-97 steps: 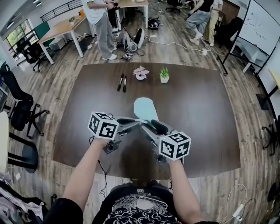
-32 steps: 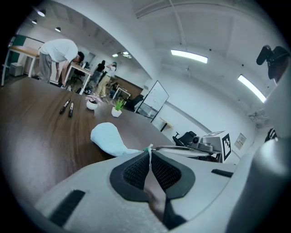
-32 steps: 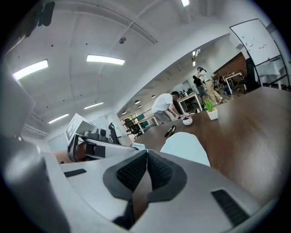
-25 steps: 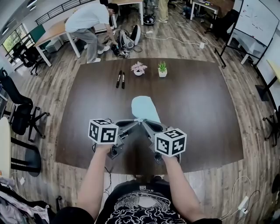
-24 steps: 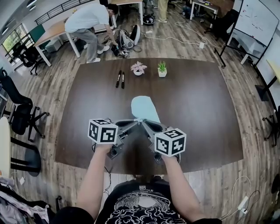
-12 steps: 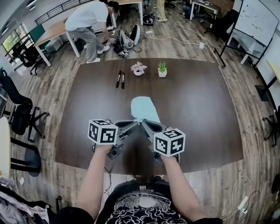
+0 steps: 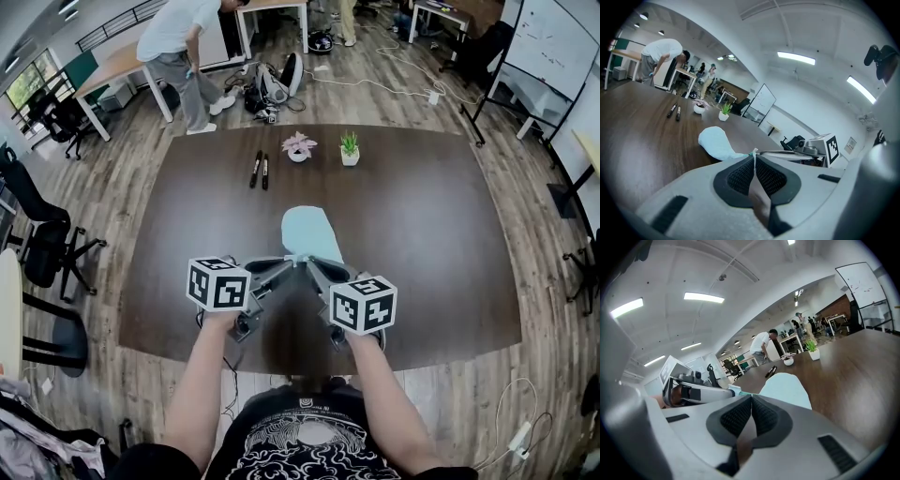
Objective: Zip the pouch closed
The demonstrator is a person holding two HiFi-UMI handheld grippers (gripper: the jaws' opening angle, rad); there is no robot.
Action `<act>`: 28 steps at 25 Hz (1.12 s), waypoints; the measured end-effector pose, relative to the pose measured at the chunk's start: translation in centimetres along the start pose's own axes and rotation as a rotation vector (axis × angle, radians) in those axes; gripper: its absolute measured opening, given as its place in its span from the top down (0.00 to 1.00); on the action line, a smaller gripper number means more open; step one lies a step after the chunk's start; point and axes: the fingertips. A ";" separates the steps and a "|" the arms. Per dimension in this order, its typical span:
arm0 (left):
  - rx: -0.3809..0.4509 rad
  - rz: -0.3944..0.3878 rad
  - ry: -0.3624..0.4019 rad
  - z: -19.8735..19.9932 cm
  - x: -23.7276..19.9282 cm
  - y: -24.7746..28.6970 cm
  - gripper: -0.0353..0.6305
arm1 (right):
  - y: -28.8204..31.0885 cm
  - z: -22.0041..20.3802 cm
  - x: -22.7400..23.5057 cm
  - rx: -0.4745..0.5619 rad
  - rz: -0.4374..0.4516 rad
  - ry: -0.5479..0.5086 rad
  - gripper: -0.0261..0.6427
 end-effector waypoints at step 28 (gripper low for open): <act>0.066 0.121 -0.032 0.0 -2.4 -0.9 0.92 | 0.3 -0.8 1.2 0.000 -0.065 -0.006 0.96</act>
Point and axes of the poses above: the fingertips, and each gripper's own axes: y forward along the fingers, x to its right, z out of its top, and after that the axes turned 1 degree about x, right-handed
